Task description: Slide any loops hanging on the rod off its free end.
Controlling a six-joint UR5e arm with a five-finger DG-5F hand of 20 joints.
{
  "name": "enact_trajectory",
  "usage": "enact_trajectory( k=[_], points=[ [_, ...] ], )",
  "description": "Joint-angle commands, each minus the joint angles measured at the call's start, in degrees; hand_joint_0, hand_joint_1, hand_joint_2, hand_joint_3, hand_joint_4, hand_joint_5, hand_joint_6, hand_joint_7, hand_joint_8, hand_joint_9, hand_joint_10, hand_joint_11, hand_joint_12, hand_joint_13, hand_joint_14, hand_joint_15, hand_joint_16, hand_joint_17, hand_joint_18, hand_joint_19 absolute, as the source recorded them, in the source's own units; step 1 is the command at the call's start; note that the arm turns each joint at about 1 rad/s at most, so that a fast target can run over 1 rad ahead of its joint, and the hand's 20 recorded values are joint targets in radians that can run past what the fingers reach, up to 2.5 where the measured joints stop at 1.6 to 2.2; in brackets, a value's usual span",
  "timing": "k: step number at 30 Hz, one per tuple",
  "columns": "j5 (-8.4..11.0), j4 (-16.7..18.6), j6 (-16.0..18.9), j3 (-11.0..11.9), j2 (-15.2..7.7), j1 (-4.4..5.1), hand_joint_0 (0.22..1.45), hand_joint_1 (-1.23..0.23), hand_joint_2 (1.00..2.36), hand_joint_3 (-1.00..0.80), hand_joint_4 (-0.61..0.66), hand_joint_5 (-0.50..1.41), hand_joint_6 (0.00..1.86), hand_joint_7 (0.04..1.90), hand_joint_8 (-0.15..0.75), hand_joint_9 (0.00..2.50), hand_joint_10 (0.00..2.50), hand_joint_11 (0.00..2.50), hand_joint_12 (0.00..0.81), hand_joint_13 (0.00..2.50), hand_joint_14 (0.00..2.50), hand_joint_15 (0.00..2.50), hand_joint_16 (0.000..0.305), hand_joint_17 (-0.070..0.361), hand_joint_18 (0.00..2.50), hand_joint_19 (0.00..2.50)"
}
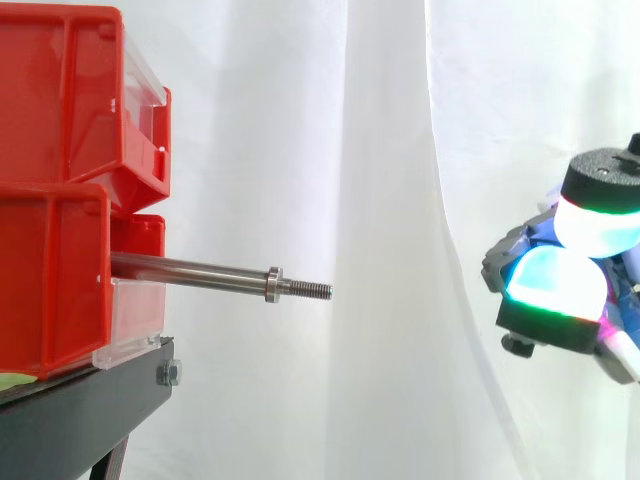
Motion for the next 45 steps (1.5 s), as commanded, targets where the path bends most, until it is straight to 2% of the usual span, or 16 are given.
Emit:
enact_trajectory(
  k=[1,3,4,8,15,19,22,24,25,28,30,40,45],
  points=[
    [0.47,-1.6,-0.1,-0.1,1.0,0.00,0.60,-0.73,1.03,-0.18,-0.11,-0.17,0.92,1.04,0.275,1.04,0.02,0.47,0.250,1.19,0.02,0.39,0.042,0.093,1.11,0.53],
    [0.65,-2.3,-0.3,-0.1,1.4,0.09,0.60,-0.73,1.03,-0.18,-0.11,-0.17,0.92,1.03,0.275,1.04,0.01,0.46,0.250,1.19,0.01,0.38,0.042,0.094,1.11,0.54],
    [1.26,-4.1,-0.9,-0.1,2.3,0.18,0.60,-0.73,1.03,-0.18,-0.11,-0.17,0.92,1.03,0.274,1.04,0.02,0.47,0.251,1.19,0.01,0.39,0.042,0.094,1.11,0.53],
    [2.49,-6.6,-1.6,0.0,3.3,0.18,0.60,-0.73,1.03,-0.18,-0.12,-0.17,0.92,1.04,0.274,1.04,0.01,0.46,0.253,1.19,0.01,0.39,0.042,0.094,1.11,0.53],
    [2.58,-7.7,-1.6,-0.1,3.3,0.27,0.63,-0.74,1.02,-0.23,-0.13,-0.17,0.92,1.05,0.270,1.04,0.02,0.46,0.254,1.17,0.01,0.38,0.041,0.093,1.11,0.53],
    [3.28,-7.6,-1.7,-0.1,3.2,0.44,0.65,-0.75,1.02,-0.28,-0.13,-0.17,0.92,1.06,0.269,1.04,0.02,0.47,0.256,1.17,0.01,0.38,0.041,0.093,1.10,0.52],
    [3.90,-7.5,-1.6,-1.2,3.2,0.62,0.66,-0.75,1.01,-0.33,-0.15,-0.17,0.92,1.06,0.268,1.03,0.01,0.46,0.257,1.16,0.01,0.38,0.041,0.092,1.10,0.53],
    [4.16,-7.1,-1.4,-2.3,3.3,0.71,0.67,-0.75,1.01,-0.35,-0.16,-0.18,0.92,1.05,0.263,1.03,0.02,0.46,0.254,1.16,0.02,0.37,0.041,0.092,1.10,0.52],
    [4.43,-6.0,-1.1,-3.8,3.2,0.80,0.67,-0.75,1.01,-0.36,-0.17,-0.18,0.92,1.06,0.262,1.03,0.02,0.46,0.255,1.16,0.01,0.37,0.041,0.093,1.10,0.51],
    [4.51,-2.2,0.3,-6.3,3.3,0.88,0.68,-0.76,1.01,-0.38,-0.18,-0.18,0.92,1.09,0.259,1.02,0.01,0.46,0.256,1.15,0.01,0.38,0.041,0.091,1.09,0.51],
    [4.43,-1.4,0.4,-7.0,3.2,0.97,0.69,-0.76,1.01,-0.40,-0.20,-0.18,0.92,1.12,0.258,1.01,0.01,0.46,0.256,1.14,0.01,0.38,0.041,0.091,1.09,0.51],
    [4.34,-0.1,0.3,-7.5,3.2,0.97,0.70,-0.74,1.00,-0.44,-0.21,-0.19,0.93,1.12,0.251,1.00,0.01,0.45,0.256,1.12,0.01,0.37,0.040,0.090,1.07,0.52],
    [4.34,3.7,-0.5,-7.4,3.2,1.15,0.70,-0.74,1.00,-0.44,-0.21,-0.19,0.93,1.09,0.251,1.00,0.01,0.45,0.257,1.12,0.01,0.37,0.040,0.090,1.07,0.52]
  ],
)
